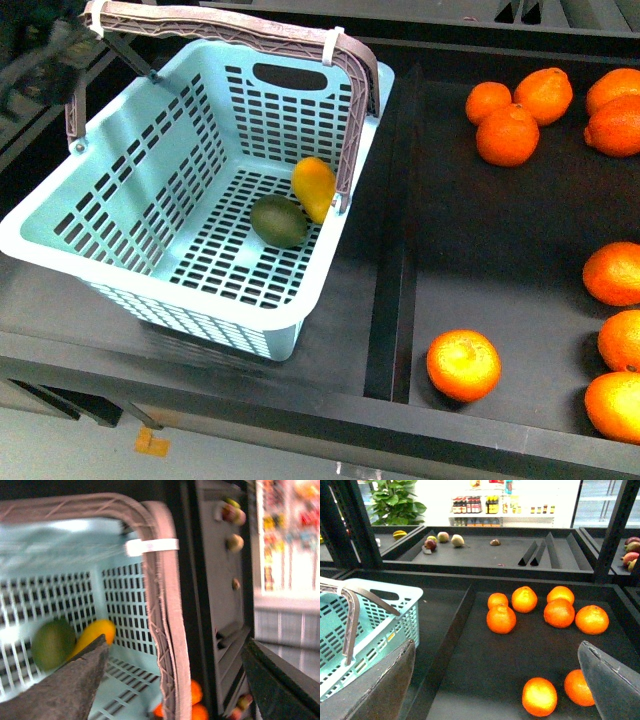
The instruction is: Pick mango and avocado into basket
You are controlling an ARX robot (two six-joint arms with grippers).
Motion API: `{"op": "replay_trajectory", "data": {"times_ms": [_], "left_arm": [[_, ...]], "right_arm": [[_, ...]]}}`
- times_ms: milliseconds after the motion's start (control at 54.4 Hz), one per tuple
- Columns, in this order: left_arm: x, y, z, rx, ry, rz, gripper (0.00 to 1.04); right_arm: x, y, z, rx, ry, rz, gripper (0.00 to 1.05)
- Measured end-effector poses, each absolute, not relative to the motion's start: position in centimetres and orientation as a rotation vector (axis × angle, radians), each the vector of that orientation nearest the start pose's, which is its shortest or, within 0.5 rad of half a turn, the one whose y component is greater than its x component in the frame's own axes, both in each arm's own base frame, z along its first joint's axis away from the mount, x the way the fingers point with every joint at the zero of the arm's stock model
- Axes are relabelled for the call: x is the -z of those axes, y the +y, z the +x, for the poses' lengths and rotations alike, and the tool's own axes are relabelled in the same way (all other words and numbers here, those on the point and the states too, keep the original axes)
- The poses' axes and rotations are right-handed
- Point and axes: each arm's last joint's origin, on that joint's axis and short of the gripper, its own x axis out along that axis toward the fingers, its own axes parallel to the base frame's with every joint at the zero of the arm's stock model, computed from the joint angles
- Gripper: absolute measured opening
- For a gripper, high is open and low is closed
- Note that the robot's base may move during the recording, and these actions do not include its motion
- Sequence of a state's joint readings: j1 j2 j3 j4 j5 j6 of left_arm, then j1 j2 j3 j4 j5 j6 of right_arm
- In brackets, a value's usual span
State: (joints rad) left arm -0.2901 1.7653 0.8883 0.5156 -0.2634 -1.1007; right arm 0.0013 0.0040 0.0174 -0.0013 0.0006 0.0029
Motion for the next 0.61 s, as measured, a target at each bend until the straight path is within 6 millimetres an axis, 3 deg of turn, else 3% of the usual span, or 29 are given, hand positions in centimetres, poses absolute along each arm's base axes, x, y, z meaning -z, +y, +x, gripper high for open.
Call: {"op": "replay_trajectory", "data": {"times_ms": [74,165,239,331,607], "left_arm": [[-17.9,-7.9,32.5,-0.024,0.136,-0.636,0.58],[-19.1,-6.0,29.9,0.005,-0.004,-0.317,0.42],[-19.0,-4.7,27.5,0.001,-0.021,-0.136,0.24],[-17.7,-3.6,25.0,0.008,0.018,-0.051,0.02],[-16.6,-1.7,20.2,0.001,-0.001,-0.018,0.02]], "right_arm": [[-16.9,0.0,9.7,-0.001,-0.012,0.003,0.96],[-16.9,0.0,9.7,-0.002,-0.012,0.003,0.96],[-16.9,0.0,9.7,-0.002,-0.012,0.003,0.96],[-16.9,0.0,9.7,-0.002,-0.012,0.003,0.96],[-16.9,0.0,9.7,-0.002,-0.012,0.003,0.96]]}}
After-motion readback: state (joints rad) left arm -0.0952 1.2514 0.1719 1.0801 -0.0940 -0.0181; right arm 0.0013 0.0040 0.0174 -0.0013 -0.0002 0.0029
